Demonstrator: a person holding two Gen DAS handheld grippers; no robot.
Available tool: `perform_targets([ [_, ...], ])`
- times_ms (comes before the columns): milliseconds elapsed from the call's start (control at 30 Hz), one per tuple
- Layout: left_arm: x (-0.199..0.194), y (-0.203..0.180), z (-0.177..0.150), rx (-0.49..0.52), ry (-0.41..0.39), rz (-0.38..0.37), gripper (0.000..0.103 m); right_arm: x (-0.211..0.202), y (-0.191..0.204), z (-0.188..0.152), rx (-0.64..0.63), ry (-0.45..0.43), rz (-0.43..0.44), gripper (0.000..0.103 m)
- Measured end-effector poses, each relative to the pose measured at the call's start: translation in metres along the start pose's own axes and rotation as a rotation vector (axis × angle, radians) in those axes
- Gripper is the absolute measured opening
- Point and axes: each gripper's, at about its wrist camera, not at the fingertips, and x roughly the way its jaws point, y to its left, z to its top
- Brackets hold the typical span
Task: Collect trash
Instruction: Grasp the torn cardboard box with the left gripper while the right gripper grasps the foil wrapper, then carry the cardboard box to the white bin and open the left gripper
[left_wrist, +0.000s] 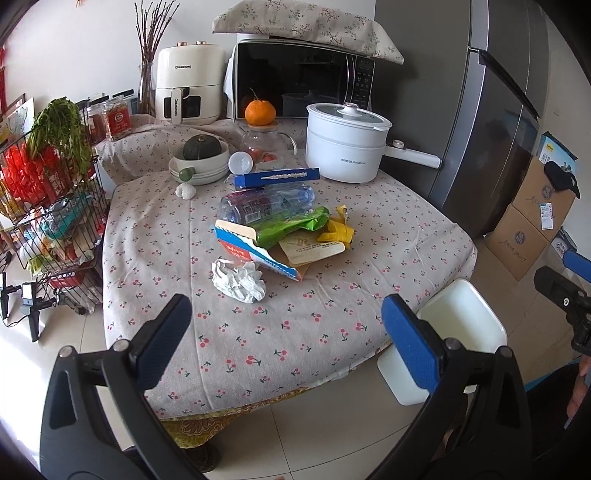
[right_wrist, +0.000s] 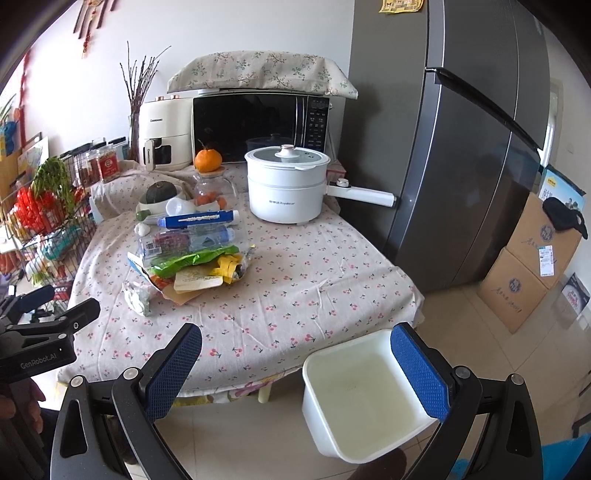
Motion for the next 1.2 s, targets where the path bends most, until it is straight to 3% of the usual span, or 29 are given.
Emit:
perform_targets([
  [133,0.02,0.013,0.017,0.024,0.041,-0.036,0.102,0.027,0.0,0.029,-0.035,0.076,0.098,0.103],
  [233,0.047,0.029,0.03,-0.02,0.114,-0.067,0.102,0.07,0.002,0.043,-0.026,0.211,0.195,0.103],
  [333,0.077,0.042,0.038,-0.097,0.16,-0.093,0.091,0.114,0.003,0.043,0.028,0.305,0.271,0.103],
  [433,0.107,0.051,0.043,-0.164,0.192,-0.101,0.077,0.149,0.004,0.028,0.031,0.369,0.272,0.103],
  [500,0.128,0.054,0.043,-0.201,0.218,-0.1,0.073,0.167,0.007,0.023,0.012,0.435,0.297,0.101],
  [700,0.174,0.047,0.041,-0.252,0.303,-0.063,0.059,0.197,0.014,0.042,0.072,0.456,0.363,0.1],
  [767,0.184,0.049,0.039,-0.28,0.327,-0.058,0.04,0.208,0.017,0.049,0.108,0.459,0.38,0.1],
  [867,0.191,0.057,0.034,-0.345,0.362,-0.047,0.023,0.228,0.022,0.058,0.169,0.472,0.401,0.093],
  [967,0.188,0.063,0.033,-0.382,0.366,-0.064,0.016,0.249,0.027,0.063,0.246,0.484,0.431,0.083],
  [1200,0.152,0.075,0.033,-0.358,0.313,-0.075,0.003,0.298,0.033,0.059,0.408,0.504,0.455,0.066],
])
